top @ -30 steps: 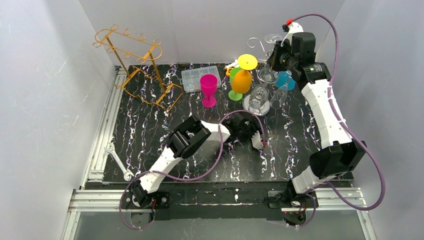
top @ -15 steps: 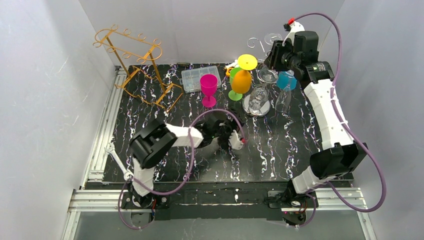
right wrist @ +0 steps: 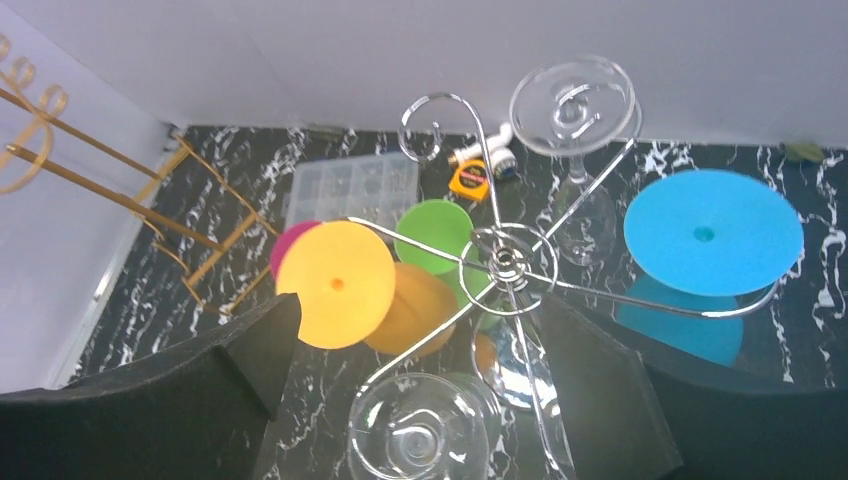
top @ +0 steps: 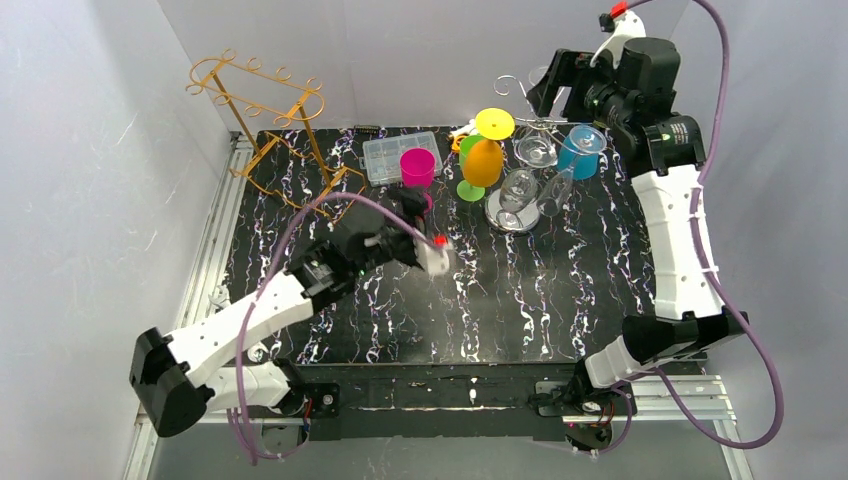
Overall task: Place the wine glass upside down on the wine glass rack
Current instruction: Move the wine rack to the center of the board.
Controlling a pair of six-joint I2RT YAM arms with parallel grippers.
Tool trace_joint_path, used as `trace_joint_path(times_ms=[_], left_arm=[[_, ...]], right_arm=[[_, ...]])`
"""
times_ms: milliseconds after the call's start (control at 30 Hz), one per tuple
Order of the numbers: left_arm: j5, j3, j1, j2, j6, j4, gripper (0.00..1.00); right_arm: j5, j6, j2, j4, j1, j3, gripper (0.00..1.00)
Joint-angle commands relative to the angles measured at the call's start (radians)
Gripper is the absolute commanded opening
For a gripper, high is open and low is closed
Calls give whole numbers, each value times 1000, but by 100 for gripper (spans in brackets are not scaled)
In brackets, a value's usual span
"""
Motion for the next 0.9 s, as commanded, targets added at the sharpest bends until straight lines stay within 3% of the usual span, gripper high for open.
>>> trace_joint_path(times_ms=[0, 67, 200, 400, 600, 867], left_arm=[[-144, 285, 163, -1, -386, -343, 98], [-140, 429, 294, 40, -500, -449, 98], [-92, 647, 507, 110, -579, -534, 98], [110, 1095, 838, 361, -794, -788, 98], [201, 1216, 864, 504, -710, -871, 96], [221, 1366, 921, 662, -837, -870, 84]], right_arm=[[-23, 40, -9, 0, 27, 108, 98], [4, 42, 20, -16, 89, 172, 99], [174, 6, 124, -94, 290, 354, 98], [270, 22, 202, -52, 496, 375, 98], [331, 28, 159, 43, 627, 232, 98], [400, 45, 43, 106, 721, -14, 98]])
